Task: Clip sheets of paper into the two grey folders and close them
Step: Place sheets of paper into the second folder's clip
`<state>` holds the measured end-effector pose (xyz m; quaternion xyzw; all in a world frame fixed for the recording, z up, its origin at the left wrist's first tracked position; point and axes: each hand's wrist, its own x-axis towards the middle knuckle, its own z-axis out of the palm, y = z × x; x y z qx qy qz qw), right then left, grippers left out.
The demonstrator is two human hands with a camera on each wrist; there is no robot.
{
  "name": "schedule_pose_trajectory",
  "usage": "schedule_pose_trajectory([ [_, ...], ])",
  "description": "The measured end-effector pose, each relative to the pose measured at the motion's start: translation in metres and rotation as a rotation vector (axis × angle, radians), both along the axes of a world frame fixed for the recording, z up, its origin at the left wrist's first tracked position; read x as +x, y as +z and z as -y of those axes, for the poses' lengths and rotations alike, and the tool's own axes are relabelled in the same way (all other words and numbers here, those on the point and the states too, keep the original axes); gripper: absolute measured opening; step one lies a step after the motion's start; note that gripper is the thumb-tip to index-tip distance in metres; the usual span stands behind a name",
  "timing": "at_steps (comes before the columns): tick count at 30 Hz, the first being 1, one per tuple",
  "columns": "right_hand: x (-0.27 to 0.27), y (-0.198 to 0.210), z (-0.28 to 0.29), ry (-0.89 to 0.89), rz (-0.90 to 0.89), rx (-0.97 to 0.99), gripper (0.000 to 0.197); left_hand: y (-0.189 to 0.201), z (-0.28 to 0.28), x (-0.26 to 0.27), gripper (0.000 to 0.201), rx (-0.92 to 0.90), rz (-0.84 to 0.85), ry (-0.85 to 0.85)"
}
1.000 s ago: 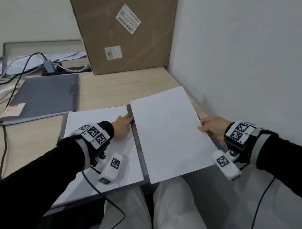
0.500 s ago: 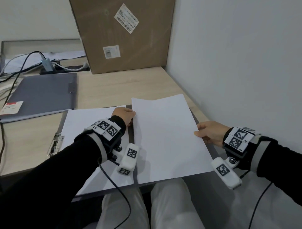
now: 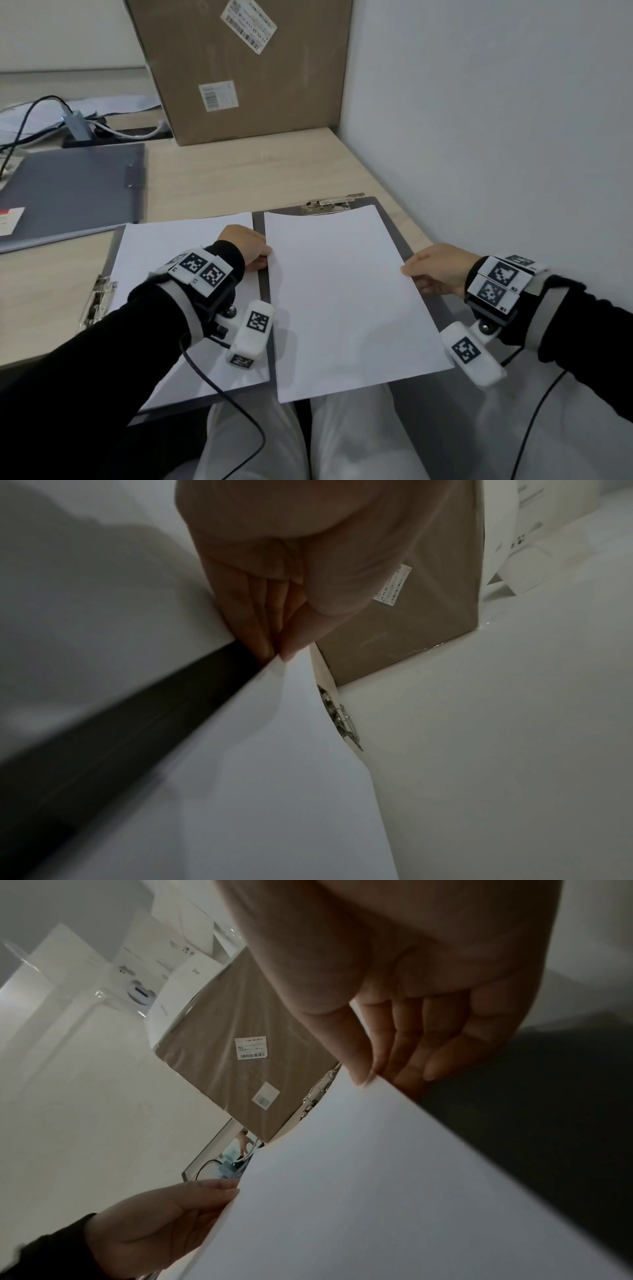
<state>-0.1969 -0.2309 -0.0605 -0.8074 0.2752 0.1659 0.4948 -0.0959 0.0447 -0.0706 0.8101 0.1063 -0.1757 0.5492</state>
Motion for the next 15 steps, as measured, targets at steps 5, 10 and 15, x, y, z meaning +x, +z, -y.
schedule_pose_trajectory([
  [5, 0.002, -0.003, 0.002, -0.036, 0.027, -0.035, 0.014, 0.006, 0.003, 0.000, 0.026, -0.036, -0.024, 0.061],
  [10, 0.008, 0.001, 0.004, -0.051, 0.046, -0.070, 0.017, 0.008, 0.007, -0.002, 0.027, -0.096, -0.029, 0.091],
  [15, 0.016, 0.006, 0.006, -0.039, 0.055, -0.120, 0.012, 0.001, 0.009, 0.002, 0.027, -0.081, 0.049, 0.040],
])
